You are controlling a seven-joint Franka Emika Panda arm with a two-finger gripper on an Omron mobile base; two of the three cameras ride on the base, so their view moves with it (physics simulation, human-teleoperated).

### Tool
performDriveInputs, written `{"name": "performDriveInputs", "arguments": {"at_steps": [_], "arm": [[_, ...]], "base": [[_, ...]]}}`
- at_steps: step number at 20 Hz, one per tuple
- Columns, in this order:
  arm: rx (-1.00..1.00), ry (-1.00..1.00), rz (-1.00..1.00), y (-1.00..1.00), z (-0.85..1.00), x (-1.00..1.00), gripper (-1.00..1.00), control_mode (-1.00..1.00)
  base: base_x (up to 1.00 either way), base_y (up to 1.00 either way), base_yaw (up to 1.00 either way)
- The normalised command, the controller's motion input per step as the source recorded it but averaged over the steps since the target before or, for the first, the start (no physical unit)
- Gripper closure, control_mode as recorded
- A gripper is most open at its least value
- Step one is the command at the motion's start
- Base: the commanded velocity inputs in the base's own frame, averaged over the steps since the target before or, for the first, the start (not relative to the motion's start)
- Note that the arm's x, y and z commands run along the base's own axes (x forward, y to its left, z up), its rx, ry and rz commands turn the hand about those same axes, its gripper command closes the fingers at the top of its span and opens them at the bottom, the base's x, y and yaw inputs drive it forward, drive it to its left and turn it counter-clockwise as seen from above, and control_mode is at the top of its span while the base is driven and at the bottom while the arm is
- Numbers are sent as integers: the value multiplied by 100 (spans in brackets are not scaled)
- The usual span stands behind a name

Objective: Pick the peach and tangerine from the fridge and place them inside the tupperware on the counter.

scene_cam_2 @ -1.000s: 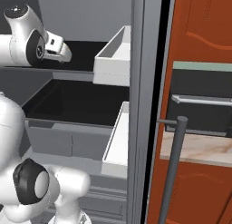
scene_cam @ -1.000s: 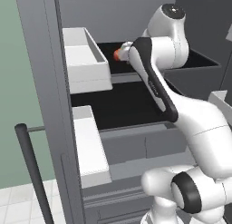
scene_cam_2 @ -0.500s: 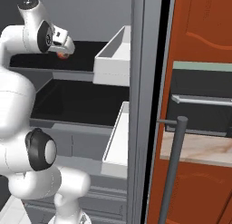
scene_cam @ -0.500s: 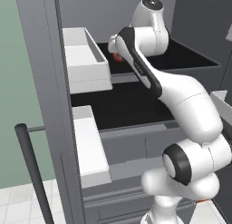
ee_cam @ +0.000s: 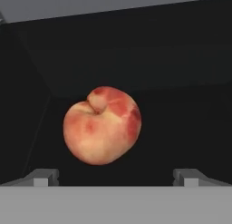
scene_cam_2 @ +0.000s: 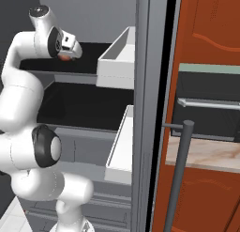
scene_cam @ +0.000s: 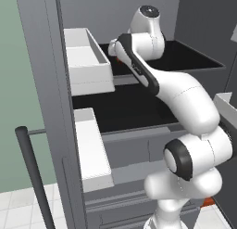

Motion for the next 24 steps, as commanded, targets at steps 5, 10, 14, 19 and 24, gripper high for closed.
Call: {"name": "performDriveInputs", "arguments": {"at_steps": [5, 10, 14, 19, 24], "arm": [[0, 0, 0, 4, -8, 54, -100, -100], [0, 0, 0, 14, -1, 69, -100, -100], [0, 1, 0, 21, -4, 69, -100, -100], [-1, 8, -2, 18, -44, 15, -100, -100], [-9, 4, -7, 21, -97, -28, -100, -100]], "base": [[0, 0, 0], [0, 0, 0], [0, 0, 0], [0, 0, 0], [0, 0, 0]]}}
